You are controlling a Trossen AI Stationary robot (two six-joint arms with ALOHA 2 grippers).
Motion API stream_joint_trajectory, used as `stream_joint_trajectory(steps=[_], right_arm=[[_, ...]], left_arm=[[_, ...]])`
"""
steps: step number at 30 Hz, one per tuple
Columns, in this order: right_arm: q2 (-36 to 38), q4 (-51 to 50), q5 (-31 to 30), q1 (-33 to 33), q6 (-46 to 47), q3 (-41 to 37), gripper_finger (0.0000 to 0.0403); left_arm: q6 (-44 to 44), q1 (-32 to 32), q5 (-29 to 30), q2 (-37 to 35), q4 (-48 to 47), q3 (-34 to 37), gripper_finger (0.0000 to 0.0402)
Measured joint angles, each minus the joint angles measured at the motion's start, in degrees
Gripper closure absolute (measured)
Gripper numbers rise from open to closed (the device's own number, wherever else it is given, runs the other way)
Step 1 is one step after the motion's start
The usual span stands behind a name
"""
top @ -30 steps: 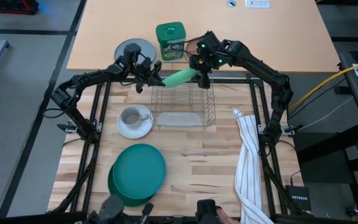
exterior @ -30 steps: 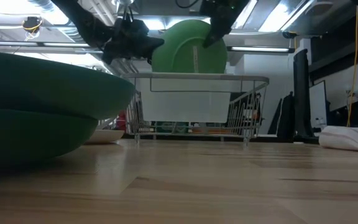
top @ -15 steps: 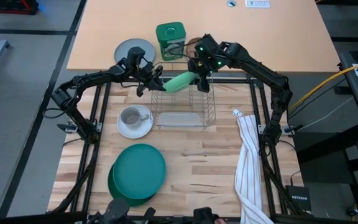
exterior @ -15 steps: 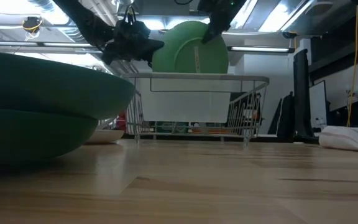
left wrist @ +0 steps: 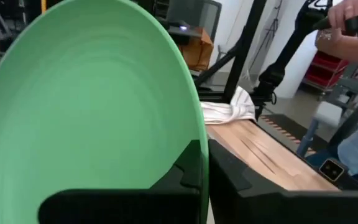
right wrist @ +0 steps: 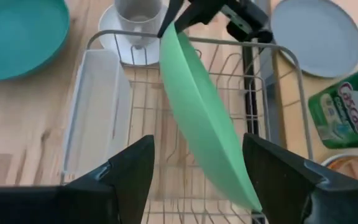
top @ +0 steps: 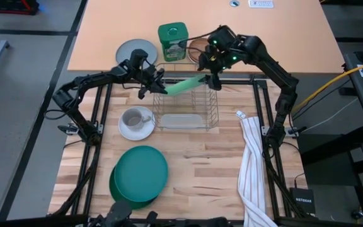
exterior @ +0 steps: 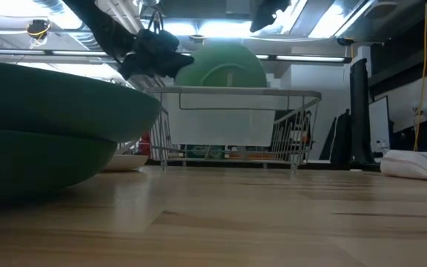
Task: Sort dishes
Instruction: Put the light green plate into the dish rack
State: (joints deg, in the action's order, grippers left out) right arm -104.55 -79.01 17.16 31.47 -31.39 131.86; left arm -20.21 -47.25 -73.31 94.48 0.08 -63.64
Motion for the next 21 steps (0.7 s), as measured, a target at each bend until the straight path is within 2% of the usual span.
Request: stream_joint_trajectory(steps=[7, 11, 17, 21], right_arm=[[0.0, -4.0, 4.0, -0.8, 7.2, -0.2, 0.0157], [0.0, -8.1, 7.5, -2.7, 7.2, -2.9, 0.0157], [0.0, -7.4, 7.9, -7.4, 5.8, -10.7, 0.0157], [-0.1, -1.4, 7.9, -10.0, 5.6, -18.1, 0.0157]], left_arm=[[1.2, -0.3, 0.8, 0.0, 3.1, -0.1, 0.0401], [5.3, -0.6, 0.6, -0.1, 8.0, -0.1, 0.0401], [14.7, -2.2, 0.5, -0.2, 18.2, -0.2, 0.0401], [20.0, -4.1, 0.4, -0.2, 21.9, -0.2, 0.0401]])
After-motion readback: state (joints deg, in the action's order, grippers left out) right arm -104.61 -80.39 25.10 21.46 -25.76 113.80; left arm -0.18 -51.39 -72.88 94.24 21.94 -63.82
